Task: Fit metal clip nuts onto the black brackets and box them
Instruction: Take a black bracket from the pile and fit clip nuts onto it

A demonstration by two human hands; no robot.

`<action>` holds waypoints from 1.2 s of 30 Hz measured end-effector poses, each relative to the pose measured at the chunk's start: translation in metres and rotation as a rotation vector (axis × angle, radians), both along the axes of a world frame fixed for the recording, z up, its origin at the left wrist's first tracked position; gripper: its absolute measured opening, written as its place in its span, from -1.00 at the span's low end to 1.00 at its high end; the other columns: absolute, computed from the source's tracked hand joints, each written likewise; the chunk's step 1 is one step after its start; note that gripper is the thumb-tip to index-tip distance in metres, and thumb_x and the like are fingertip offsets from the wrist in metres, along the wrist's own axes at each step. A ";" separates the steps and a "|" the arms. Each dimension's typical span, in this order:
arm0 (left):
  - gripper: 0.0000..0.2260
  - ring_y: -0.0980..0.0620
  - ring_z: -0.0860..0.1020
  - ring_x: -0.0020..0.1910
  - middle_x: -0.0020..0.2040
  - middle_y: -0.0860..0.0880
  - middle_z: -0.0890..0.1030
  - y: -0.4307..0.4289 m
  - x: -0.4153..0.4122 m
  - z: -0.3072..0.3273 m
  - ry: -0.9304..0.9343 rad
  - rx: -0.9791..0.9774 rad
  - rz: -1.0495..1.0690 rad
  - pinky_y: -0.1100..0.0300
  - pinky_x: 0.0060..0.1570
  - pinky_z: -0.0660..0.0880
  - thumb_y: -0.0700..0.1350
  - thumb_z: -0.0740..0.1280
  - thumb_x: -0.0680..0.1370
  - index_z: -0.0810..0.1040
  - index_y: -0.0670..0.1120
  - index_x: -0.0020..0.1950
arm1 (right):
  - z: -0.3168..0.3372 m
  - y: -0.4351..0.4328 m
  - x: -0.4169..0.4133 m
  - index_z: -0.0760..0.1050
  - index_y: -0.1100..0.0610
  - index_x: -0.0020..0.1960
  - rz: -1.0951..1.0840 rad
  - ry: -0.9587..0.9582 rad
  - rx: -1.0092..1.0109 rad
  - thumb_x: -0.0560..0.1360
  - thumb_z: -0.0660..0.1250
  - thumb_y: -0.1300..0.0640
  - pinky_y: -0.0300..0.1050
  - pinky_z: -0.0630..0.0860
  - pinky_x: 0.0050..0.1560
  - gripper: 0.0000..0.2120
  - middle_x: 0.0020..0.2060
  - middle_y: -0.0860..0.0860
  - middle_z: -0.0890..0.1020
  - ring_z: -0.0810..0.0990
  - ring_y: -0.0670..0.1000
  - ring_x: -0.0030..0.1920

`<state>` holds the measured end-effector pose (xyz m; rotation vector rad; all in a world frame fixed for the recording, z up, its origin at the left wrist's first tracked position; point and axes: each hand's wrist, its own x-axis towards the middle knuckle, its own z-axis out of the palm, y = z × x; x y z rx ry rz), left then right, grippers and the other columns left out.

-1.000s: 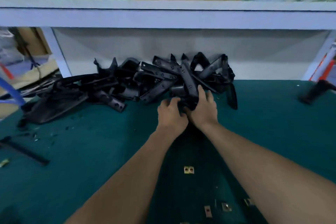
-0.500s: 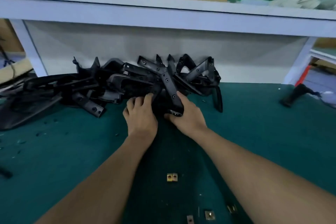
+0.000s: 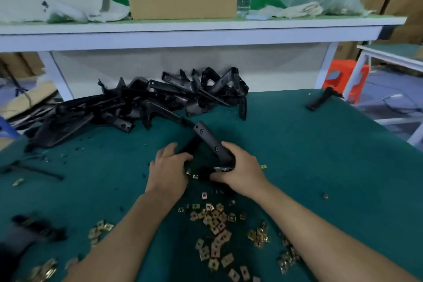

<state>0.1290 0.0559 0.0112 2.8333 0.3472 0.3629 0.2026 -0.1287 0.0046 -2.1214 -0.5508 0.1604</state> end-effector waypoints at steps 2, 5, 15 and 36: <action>-0.63 -0.04 0.37 0.43 0.47 -0.06 0.39 -0.023 -0.022 0.012 -0.230 -0.255 0.033 0.19 0.34 0.37 -0.22 0.31 0.63 0.51 0.00 0.43 | 0.007 -0.017 -0.019 0.36 -0.03 0.51 0.005 0.007 0.087 0.26 0.68 0.07 -0.60 0.34 0.02 -0.11 0.22 -0.25 0.53 0.51 -0.21 0.21; -0.58 0.17 0.55 0.17 0.27 0.07 0.57 -0.059 -0.048 0.032 -0.178 -1.036 0.097 0.27 0.11 0.51 0.08 0.41 0.58 0.48 0.04 0.41 | 0.021 -0.038 -0.046 0.36 -0.02 0.52 0.096 0.024 0.177 0.29 0.68 0.09 -0.51 0.37 0.17 -0.12 0.31 -0.26 0.52 0.49 -0.32 0.28; -0.71 0.05 0.65 -0.02 0.12 -0.09 0.70 -0.082 -0.094 0.048 0.251 -1.692 -0.210 0.19 0.01 0.54 -0.12 0.48 0.42 0.70 -0.05 0.15 | 0.055 -0.085 -0.101 0.38 -0.10 0.51 0.295 -0.058 0.165 0.34 0.64 0.06 -0.25 0.31 0.45 -0.19 0.41 -0.25 0.48 0.38 -0.26 0.43; -0.62 0.01 0.70 0.04 0.17 -0.17 0.69 -0.095 -0.090 -0.001 -0.107 -1.988 -0.096 0.22 -0.10 0.63 -0.07 0.58 0.37 0.72 -0.16 0.15 | 0.016 -0.152 -0.137 0.57 -0.24 0.24 0.201 -0.255 -0.477 0.59 0.37 0.04 -0.34 0.43 0.12 -0.73 0.03 -0.33 0.44 0.39 -0.27 0.17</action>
